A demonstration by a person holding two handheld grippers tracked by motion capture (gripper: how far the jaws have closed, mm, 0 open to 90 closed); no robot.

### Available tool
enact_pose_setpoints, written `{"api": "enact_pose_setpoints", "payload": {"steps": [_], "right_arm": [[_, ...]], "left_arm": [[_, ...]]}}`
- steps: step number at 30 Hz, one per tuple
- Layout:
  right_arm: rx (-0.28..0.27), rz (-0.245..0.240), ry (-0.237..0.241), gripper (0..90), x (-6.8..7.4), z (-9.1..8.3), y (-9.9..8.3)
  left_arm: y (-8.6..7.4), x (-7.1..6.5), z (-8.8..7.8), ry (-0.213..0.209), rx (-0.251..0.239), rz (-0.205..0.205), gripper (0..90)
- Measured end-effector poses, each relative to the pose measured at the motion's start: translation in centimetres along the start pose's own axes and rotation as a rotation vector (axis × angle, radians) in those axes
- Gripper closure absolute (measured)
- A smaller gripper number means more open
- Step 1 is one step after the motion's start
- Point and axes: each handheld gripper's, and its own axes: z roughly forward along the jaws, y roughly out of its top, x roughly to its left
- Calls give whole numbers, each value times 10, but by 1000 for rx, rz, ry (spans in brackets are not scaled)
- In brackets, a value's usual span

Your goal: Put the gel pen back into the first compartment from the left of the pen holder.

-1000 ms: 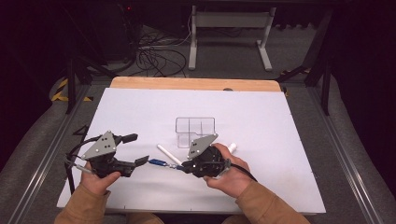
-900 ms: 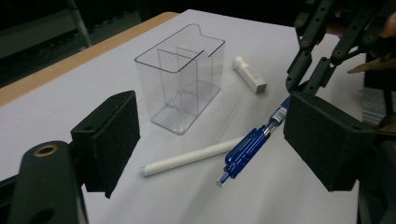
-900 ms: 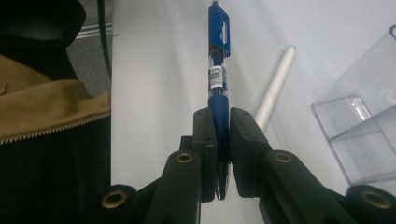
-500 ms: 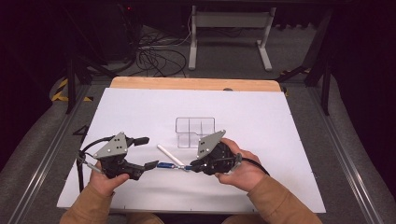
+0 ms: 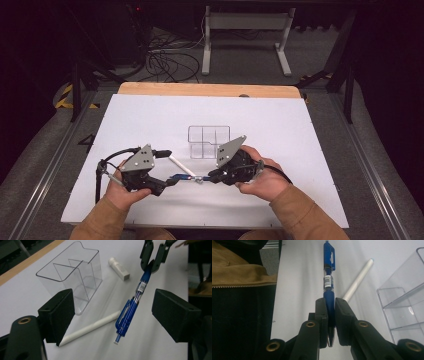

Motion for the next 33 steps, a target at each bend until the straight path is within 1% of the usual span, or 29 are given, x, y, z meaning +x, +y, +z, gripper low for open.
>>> {"api": "enact_pose_setpoints", "payload": {"steps": [2,3,5,6,9,11,12,15,18,19,23,25,28,31,33], "right_arm": [[-1,2,-2,817,0,0,0],[-1,0,-2,817,0,0,0],[4,2,-5,816,0,0,0],[6,11,-1,816,0,0,0],[8,13,9,816,0,-1,0],[11,19,15,817,0,0,0],[13,14,19,816,0,0,0],[14,27,31,816,-1,0,0],[15,30,35,816,0,0,1],[15,22,38,816,-1,1,1],[14,21,41,816,0,2,2],[12,18,45,816,0,2,2],[19,28,47,816,1,3,3],[17,17,47,816,0,4,3],[18,18,47,816,0,4,3]], "left_arm": [[4,-2,5,-24,16,15,212],[5,-2,7,-31,19,20,231],[8,-4,12,-43,40,37,256],[10,-5,14,-52,47,47,270],[13,-7,20,-84,63,68,310],[16,-8,23,-98,73,82,334],[17,-9,25,-106,77,86,343],[20,-11,30,-126,92,108,373],[22,-12,36,-159,113,127,430],[23,-12,37,-169,123,133,449],[25,-15,44,-187,156,164,511],[27,-16,46,-180,178,192,549],[27,-16,48,-168,204,202,592],[28,-17,50,-183,217,213,640],[28,-18,51,-193,229,222,669]]}}
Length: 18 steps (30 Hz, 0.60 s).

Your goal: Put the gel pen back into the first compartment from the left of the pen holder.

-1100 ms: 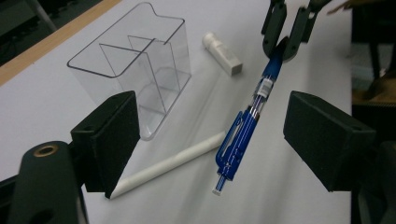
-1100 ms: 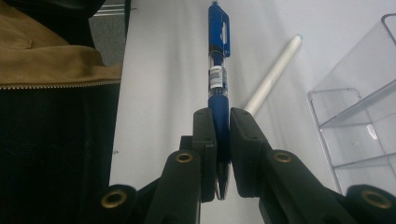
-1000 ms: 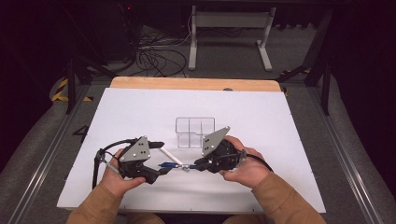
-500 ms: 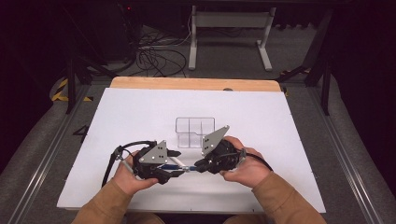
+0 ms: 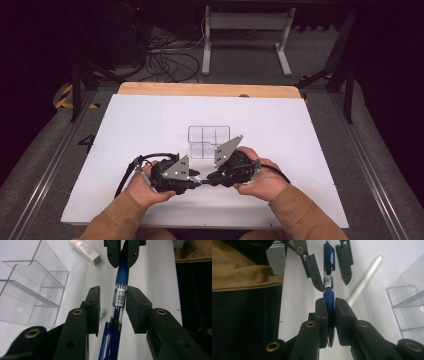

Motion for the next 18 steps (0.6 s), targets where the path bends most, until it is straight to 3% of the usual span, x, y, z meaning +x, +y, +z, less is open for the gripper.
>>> {"api": "enact_pose_setpoints", "payload": {"steps": [9,18], "right_arm": [[8,8,12,815,1,3,1],[13,14,24,814,1,4,0]], "left_arm": [[5,-3,7,-15,56,58,767],[6,-3,8,-38,78,73,788]]}}
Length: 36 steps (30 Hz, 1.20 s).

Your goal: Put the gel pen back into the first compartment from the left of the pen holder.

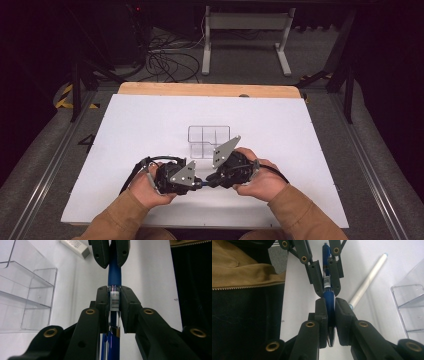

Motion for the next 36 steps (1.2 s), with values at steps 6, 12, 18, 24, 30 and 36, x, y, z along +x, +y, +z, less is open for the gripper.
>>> {"api": "enact_pose_setpoints", "payload": {"steps": [6,12,18,24,30,36], "right_arm": [[-10,1,0,808,0,-1,0],[-123,42,-76,588,3,-9,-5],[-335,60,-179,424,7,-24,-18],[-375,115,-226,318,12,-31,-31],[-386,138,-251,234,13,-31,-41],[-413,154,-269,243,17,-23,-48]], "left_arm": [[0,1,-2,-11,-3,3,791],[0,3,-7,-10,-34,-10,791],[-3,7,-13,3,-55,-29,791],[-5,14,-23,26,-119,-57,791],[-4,21,-38,60,-214,-95,791],[1,29,-47,96,-281,-134,790]]}}
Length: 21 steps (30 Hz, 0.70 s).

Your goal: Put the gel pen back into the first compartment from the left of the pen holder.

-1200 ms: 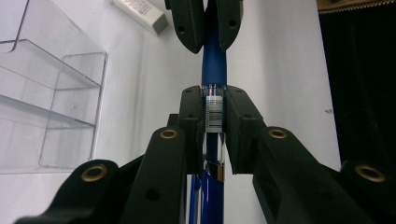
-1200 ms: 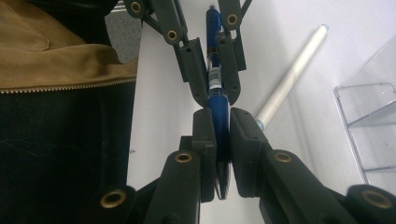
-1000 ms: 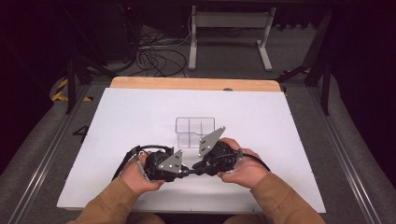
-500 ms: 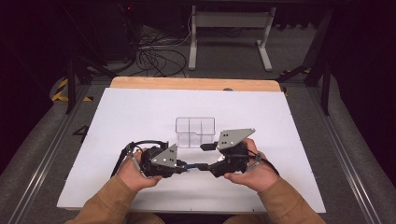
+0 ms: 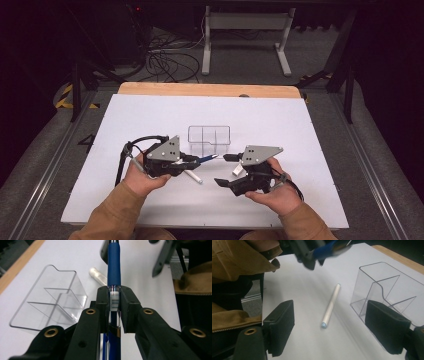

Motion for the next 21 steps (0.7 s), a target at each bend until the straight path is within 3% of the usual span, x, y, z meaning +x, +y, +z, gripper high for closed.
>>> {"api": "enact_pose_setpoints", "payload": {"steps": [5,10,21], "right_arm": [[-12,1,-4,261,5,3,-4],[-26,-3,-2,261,7,4,-5],[-26,10,-5,271,6,7,-9]], "left_arm": [[5,11,-2,31,-68,-42,790],[10,19,1,59,-97,-61,790],[11,44,5,101,-236,-183,790]]}}
